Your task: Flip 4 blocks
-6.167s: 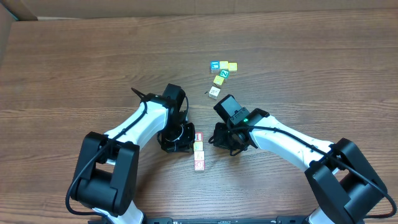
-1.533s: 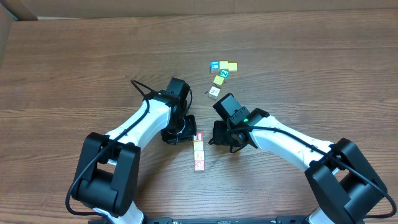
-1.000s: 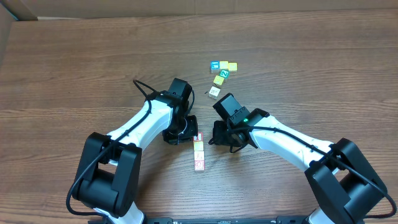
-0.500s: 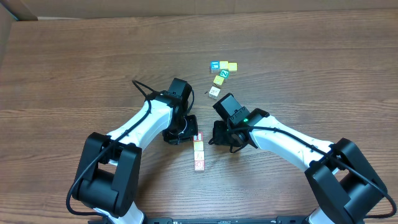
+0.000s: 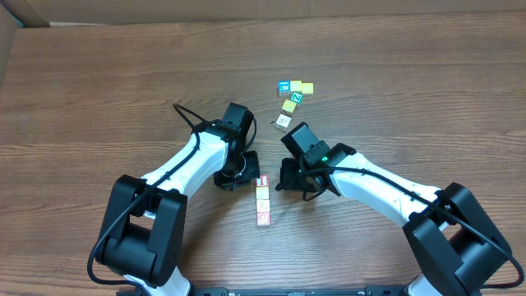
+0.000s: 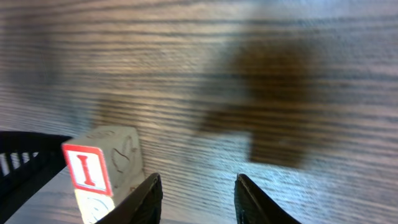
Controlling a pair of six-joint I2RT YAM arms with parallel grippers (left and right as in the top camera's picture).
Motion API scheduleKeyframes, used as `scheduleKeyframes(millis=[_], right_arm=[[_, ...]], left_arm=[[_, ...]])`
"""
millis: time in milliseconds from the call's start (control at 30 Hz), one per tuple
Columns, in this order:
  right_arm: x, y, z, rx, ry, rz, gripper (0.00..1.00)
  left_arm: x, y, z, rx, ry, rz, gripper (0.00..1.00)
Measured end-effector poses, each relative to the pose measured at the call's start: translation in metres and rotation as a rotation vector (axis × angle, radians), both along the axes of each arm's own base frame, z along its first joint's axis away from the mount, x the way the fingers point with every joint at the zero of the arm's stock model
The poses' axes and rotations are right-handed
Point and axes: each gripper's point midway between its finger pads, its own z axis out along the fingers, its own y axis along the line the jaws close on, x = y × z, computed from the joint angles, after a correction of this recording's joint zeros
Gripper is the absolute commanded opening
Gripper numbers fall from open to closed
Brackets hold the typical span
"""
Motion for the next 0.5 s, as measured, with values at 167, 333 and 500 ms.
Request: scheduleKeyframes(millis=[167,333,500], right_arm=[[0.003,0.006,0.003,0.029,-0.014,0.006,0.32],[0.023,0.016,0.012,0.068,-0.108,0.003,0.34],[0.026,0.0,0.016,-0.007,-0.1,0.024,0.52]], left_arm=[[0.008,0.003,0.0,0.018,-0.037,-0.001,0.04],[0.022,0.01,0.0,0.029,-0.082,0.023,0.08],[0.034,0.042,0.014,0.033,-0.056,0.097,0.66]])
